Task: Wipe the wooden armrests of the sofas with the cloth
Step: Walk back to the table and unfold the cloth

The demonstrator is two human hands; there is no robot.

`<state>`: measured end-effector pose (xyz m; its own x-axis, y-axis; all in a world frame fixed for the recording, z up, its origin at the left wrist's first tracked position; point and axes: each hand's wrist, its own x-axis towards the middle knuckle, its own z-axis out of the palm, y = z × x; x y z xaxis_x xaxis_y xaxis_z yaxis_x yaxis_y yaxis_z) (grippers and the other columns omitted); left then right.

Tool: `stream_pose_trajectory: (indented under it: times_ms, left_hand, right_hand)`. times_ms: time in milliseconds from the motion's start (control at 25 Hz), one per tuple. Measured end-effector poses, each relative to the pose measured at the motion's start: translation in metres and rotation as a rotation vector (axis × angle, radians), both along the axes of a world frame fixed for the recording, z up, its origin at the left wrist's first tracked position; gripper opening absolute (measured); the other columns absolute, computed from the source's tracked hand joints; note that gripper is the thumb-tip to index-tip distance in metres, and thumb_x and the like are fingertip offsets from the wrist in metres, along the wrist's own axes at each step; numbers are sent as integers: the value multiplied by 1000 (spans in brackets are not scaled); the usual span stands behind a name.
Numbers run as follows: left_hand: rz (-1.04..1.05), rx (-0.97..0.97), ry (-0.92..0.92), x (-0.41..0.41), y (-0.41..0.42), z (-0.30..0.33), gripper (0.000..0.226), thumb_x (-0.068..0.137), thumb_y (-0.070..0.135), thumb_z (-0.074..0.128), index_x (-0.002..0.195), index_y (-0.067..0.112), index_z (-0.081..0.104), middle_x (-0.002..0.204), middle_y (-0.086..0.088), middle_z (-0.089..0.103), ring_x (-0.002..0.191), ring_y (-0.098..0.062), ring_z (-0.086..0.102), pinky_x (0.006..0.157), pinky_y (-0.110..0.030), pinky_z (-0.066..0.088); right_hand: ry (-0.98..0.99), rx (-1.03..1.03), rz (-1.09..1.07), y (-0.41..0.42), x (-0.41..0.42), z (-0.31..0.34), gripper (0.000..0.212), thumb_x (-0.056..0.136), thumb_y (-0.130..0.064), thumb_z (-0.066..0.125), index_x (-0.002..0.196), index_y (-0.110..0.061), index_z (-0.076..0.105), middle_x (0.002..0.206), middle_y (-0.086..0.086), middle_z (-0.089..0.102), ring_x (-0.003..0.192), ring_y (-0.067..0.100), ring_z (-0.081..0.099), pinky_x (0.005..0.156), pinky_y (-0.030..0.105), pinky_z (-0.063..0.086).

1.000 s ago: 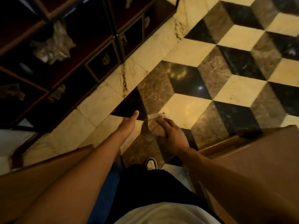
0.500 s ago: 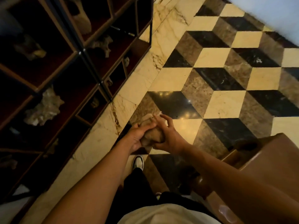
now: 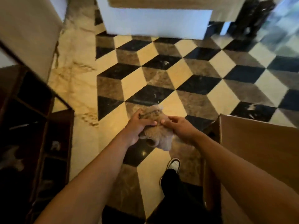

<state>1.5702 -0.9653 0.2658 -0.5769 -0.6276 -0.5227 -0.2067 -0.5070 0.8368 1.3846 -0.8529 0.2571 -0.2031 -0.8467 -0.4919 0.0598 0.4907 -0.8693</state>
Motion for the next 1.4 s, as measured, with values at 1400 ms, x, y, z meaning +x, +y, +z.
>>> stream_pose_trajectory:
  times_ms: [1400]
  left_hand:
    - [-1742,-378,-142,-1156,-75,-2,70,86,37,76,146,27,42,124,3,61,109,-18,61,85,-34,53]
  right_hand:
    - [259,228,-1532,26,-880,47,43,88,-24,81,125,-32,58,111,-7,65,99,11,64,73,26,55]
